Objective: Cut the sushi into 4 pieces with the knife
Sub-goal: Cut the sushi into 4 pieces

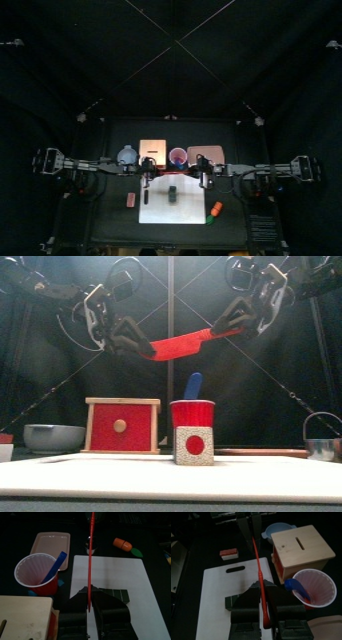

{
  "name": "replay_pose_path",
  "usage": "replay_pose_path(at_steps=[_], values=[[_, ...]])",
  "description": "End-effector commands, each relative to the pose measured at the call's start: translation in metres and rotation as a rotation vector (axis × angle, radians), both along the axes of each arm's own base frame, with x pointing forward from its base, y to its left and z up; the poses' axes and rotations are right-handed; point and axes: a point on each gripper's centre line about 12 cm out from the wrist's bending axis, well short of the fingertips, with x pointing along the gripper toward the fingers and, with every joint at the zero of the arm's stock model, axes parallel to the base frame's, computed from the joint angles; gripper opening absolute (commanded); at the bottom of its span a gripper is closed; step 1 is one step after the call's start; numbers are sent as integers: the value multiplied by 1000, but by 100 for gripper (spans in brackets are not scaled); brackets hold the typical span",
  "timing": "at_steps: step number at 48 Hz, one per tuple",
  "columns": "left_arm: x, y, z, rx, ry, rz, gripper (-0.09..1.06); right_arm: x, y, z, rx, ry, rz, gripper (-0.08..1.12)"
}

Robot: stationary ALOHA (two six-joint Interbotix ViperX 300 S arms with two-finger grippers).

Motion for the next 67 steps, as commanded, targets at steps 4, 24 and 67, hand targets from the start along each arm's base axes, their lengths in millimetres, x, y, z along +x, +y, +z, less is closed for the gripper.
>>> replay_pose_path(at_steps=[4,24,67], values=[[3,1,10,2,-32,3,37,7,-3,5,21,90,-17,21],[2,1,1,-6,-8,5,36,16,-1,-4,36,319,-16,21],[7,-40,-75,-69,209,-64,28,34,27,-83,65,573,53,21]])
